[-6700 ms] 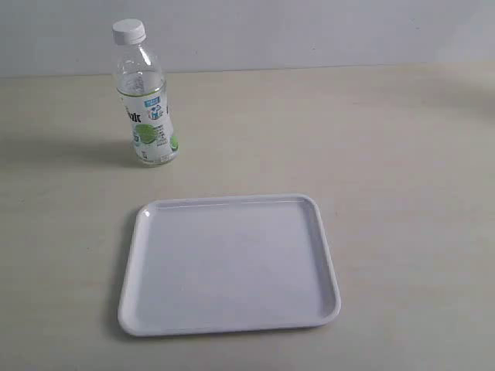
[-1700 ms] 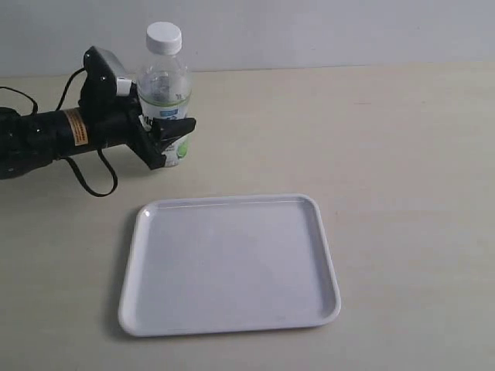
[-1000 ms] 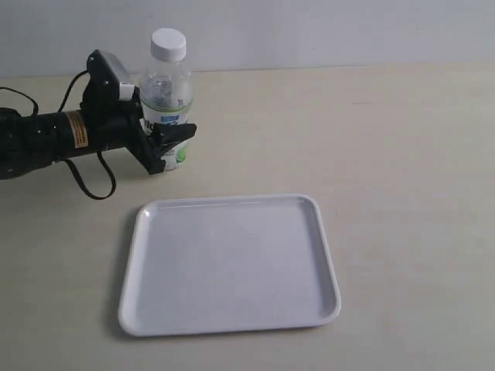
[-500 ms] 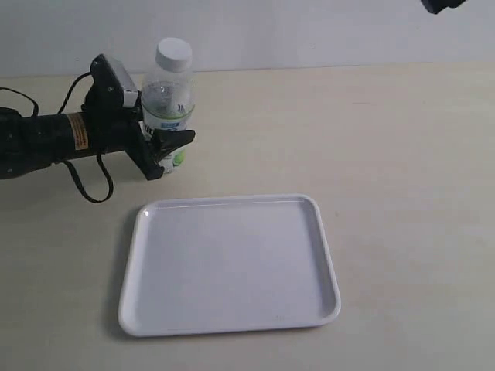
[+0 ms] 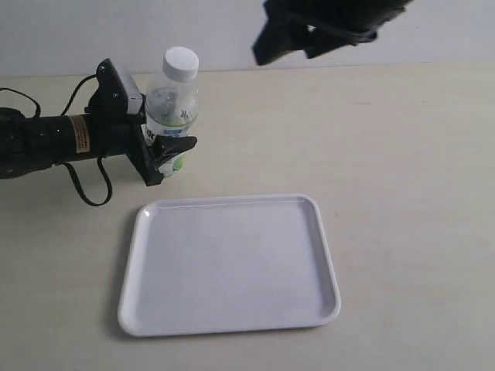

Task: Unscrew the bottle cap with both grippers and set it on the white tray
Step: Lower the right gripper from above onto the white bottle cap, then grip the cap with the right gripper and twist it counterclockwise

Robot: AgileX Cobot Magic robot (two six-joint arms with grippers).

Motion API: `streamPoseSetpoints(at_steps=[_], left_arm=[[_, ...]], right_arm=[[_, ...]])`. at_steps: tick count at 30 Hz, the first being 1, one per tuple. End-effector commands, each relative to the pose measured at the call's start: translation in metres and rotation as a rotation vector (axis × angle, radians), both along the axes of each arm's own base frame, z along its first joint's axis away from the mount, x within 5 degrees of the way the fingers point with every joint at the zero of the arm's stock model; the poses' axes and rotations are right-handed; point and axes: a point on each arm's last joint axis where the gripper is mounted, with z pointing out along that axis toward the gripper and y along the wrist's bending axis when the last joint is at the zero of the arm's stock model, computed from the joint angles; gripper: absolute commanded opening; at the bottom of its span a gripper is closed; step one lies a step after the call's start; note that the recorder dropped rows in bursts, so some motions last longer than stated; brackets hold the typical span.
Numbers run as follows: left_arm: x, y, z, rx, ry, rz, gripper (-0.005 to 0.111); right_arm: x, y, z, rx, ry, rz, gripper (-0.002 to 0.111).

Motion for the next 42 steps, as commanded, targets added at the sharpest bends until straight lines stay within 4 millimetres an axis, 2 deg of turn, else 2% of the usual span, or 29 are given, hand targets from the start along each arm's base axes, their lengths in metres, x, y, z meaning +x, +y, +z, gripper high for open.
streamPoseSetpoints(at_steps=[1, 6, 12, 17, 26, 31, 38, 42], left_arm=[[0.000, -0.004, 0.009, -0.028, -0.034, -0.021, 0.000], [0.000, -0.004, 0.009, -0.028, -0.034, -0.021, 0.000], [0.000, -0.004, 0.009, -0.028, -0.034, -0.021, 0.000], [0.000, -0.004, 0.009, -0.028, -0.034, -0.021, 0.000], [0.000, -0.004, 0.009, -0.026, -0.037, -0.022, 0.000], [0.000, -0.004, 0.009, -0.019, -0.048, -0.026, 0.000], [0.000, -0.004, 0.009, -0.001, -0.077, -0.037, 0.000], [0.000, -0.004, 0.009, -0.001, -0.077, -0.037, 0.000]], right_arm=[[0.009, 0.052, 0.012, 0.001, -0.106, 0.089, 0.069], [0.031, 0.076, 0.002, -0.131, -0.110, 0.053, 0.069], [0.044, 0.103, -0.009, -0.171, -0.042, 0.116, 0.069], [0.054, 0.114, -0.013, -0.185, -0.002, 0.130, 0.069], [0.058, 0.108, -0.011, -0.287, -0.003, 0.115, 0.069], [0.059, 0.107, -0.011, -0.286, -0.003, 0.115, 0.069], [0.067, 0.091, -0.011, -0.249, 0.027, 0.081, 0.069], [0.066, 0.091, -0.011, -0.219, 0.048, 0.100, 0.068]])
